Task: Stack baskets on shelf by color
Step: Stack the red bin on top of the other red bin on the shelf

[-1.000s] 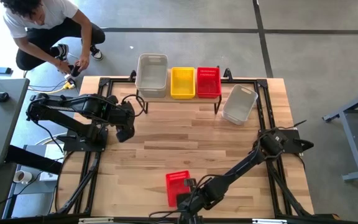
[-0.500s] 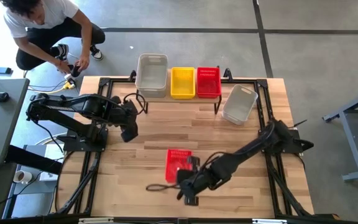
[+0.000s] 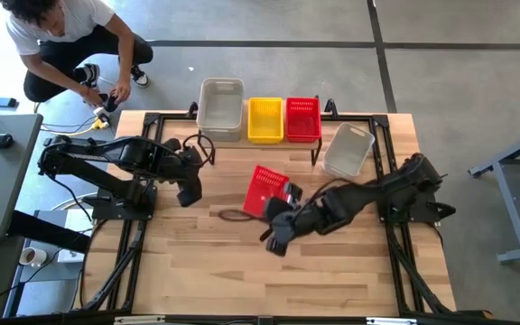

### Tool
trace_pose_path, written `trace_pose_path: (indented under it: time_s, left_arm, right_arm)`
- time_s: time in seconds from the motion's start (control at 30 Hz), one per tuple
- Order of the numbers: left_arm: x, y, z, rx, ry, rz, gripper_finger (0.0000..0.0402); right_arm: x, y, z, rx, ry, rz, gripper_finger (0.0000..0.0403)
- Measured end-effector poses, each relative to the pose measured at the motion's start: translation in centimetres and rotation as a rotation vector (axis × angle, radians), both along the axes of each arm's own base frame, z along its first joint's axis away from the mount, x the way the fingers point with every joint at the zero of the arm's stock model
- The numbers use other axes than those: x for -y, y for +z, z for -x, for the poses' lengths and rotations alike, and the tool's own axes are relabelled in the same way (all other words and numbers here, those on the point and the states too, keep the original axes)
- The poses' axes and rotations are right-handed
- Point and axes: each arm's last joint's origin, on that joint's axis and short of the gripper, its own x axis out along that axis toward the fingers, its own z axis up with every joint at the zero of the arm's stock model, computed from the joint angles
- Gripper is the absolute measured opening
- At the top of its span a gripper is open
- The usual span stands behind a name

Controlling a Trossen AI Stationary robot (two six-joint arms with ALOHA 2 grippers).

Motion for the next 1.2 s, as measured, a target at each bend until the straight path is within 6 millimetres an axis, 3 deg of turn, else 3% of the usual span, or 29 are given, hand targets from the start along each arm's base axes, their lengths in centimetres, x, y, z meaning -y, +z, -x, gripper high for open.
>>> trace_pose_path:
  time_s: [0.4,0.77,1.03,1.2]
  left_arm:
    - [-0.1,0.1,0.0,-0.007,-0.02,-0.048,0.0172]
    - [-0.6,0.1,0.0,0.016,0.068,-0.07,0.0172]
    - [-1.6,0.2,0.1,0.024,0.144,-0.112,0.0172]
    - [-2.3,0.2,0.2,0.024,0.182,-0.112,0.0172]
  right_arm:
    - [5.4,4.0,3.8,-0.034,-0.065,0.213,0.0]
    - [11.1,6.9,6.9,-0.128,0.0,0.46,0.0]
    - [14.5,7.0,8.0,-0.292,0.068,0.59,0.0]
    - [16.6,5.4,8.4,-0.405,0.121,0.571,0.0]
